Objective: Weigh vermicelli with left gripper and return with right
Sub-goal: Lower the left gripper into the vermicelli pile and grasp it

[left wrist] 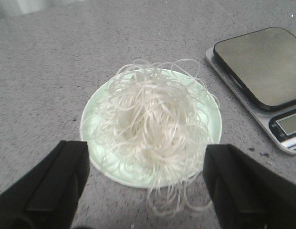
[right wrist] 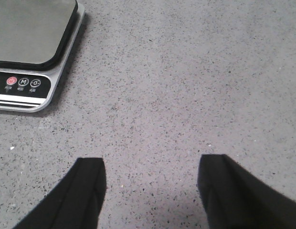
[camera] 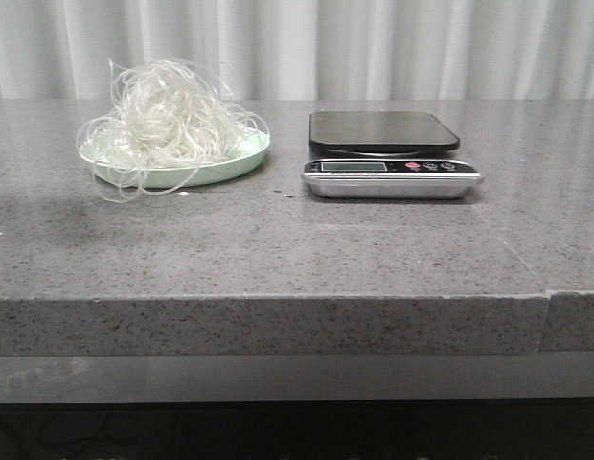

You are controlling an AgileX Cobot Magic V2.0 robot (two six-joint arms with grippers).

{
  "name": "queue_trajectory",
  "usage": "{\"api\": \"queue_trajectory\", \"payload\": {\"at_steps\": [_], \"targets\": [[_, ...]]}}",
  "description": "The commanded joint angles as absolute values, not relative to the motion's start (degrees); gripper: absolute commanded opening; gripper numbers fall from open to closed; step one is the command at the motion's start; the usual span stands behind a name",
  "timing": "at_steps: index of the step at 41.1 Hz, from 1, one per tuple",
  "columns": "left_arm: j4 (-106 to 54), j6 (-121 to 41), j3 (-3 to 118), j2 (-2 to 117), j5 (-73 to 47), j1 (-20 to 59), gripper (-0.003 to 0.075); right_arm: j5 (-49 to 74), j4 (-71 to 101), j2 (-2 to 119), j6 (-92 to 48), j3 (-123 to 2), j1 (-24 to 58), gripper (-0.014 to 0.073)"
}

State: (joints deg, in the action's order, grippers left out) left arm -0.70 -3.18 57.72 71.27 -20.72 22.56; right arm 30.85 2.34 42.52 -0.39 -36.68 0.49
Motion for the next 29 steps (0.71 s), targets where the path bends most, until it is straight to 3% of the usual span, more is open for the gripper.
{"api": "queue_trajectory", "payload": {"at_steps": [1, 24, 29], "targets": [[-1.29, -3.19, 63.34, 76.06, -16.4, 23.08, 0.0556, 26.57, 2.24, 42.57, -1.03, -38.24, 0.27, 0.0524], [-1.29, -3.19, 73.97, 94.85, -14.65, 23.08, 0.0553, 26.52, 2.24, 42.57, -1.03, -38.24, 0.27, 0.0524], [-1.29, -3.19, 74.01, 96.09, -14.54, 23.08, 0.0487, 26.52, 2.24, 42.57, -1.03, -38.24, 0.27, 0.0524]]}}
